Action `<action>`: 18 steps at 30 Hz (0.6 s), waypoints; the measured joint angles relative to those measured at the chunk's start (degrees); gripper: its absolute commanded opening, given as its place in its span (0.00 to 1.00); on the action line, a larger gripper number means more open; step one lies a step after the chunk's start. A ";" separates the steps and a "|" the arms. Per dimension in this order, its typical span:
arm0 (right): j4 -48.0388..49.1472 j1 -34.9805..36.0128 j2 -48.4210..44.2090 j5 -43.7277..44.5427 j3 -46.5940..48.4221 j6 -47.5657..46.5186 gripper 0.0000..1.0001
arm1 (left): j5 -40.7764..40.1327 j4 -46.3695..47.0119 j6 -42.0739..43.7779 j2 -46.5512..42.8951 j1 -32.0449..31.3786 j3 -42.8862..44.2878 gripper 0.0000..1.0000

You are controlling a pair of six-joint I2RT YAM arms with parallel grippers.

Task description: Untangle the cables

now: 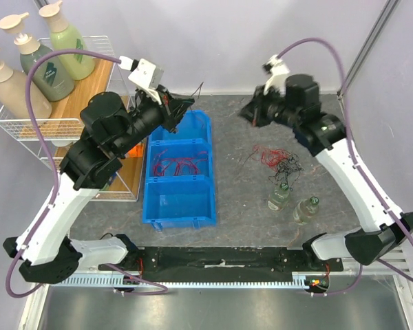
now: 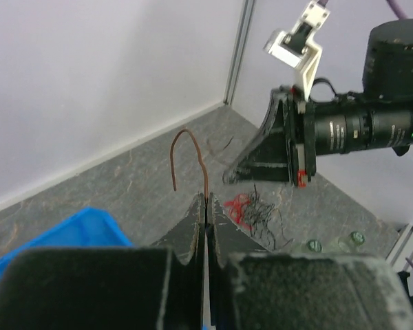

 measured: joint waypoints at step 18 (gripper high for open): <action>11.45 26.21 0.85 -7.19 -15.89 -0.46 0.00 | -10.08 -18.47 -4.63 -12.87 0.00 -24.06 0.02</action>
